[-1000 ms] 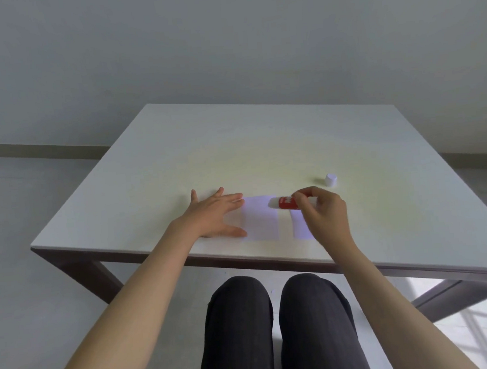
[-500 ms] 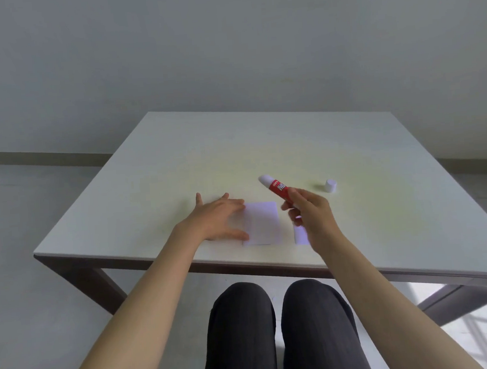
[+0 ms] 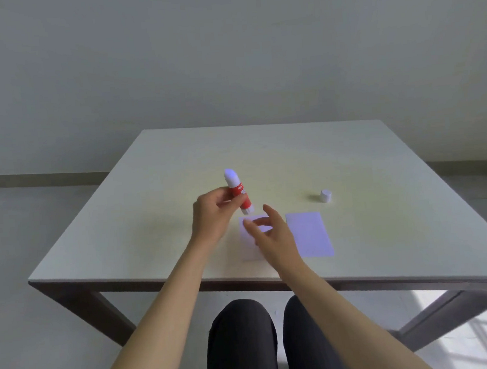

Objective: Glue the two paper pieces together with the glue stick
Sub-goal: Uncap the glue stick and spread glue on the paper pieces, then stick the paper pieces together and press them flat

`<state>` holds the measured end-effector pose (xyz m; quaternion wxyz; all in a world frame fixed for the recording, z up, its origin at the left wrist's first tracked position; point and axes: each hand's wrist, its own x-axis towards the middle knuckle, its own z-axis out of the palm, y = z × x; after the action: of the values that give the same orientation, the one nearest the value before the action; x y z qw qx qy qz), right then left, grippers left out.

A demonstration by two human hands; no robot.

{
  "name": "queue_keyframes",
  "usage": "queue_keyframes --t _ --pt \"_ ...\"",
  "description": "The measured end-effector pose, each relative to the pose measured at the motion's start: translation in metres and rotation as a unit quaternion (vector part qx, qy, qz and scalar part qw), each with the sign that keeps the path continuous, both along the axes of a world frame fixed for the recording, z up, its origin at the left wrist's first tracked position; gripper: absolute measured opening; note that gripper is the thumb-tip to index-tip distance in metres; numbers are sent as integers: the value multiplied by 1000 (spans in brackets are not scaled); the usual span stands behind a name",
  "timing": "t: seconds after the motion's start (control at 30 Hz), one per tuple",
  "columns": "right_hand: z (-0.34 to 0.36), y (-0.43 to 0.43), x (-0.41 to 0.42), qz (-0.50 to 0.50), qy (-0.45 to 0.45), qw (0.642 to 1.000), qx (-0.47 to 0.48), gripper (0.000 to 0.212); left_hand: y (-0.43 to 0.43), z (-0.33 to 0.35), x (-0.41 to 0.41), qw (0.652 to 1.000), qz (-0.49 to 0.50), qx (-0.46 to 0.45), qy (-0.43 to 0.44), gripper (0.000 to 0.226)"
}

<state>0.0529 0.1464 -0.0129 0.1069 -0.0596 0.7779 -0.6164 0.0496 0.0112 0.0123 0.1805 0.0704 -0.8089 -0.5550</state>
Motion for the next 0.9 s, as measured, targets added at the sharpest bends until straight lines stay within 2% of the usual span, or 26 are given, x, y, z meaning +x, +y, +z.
queue_keyframes --t 0.07,0.13,0.2,0.3,0.4,0.47,0.63,0.73,0.83,0.9 --pt "-16 8 9 27 158 975 156 66 -7 7 -18 996 77 -46 -8 16" --pt "-29 15 19 73 245 934 248 65 -17 10 -36 986 139 -93 -18 15" --pt "-38 21 25 86 328 881 331 63 -24 6 -53 981 149 -122 -28 16" --pt "-41 26 29 76 430 806 399 62 -29 -7 -67 978 138 -149 -56 18" --pt "-41 29 29 84 460 774 428 62 -30 -18 -71 976 137 -156 -70 17" --pt "-42 28 30 81 470 767 429 55 -29 -22 -71 978 142 -134 -67 14" --pt "-51 23 37 65 504 782 360 16 -26 -30 -68 981 138 -122 -64 11" --pt "-55 24 37 50 522 782 336 19 -29 -35 -66 982 141 -108 -66 15" --pt "-39 31 31 17 521 794 312 25 -32 -38 -66 983 125 -100 -94 5" --pt "-19 38 23 -23 489 830 268 21 -32 -39 -62 980 125 -99 -116 51"
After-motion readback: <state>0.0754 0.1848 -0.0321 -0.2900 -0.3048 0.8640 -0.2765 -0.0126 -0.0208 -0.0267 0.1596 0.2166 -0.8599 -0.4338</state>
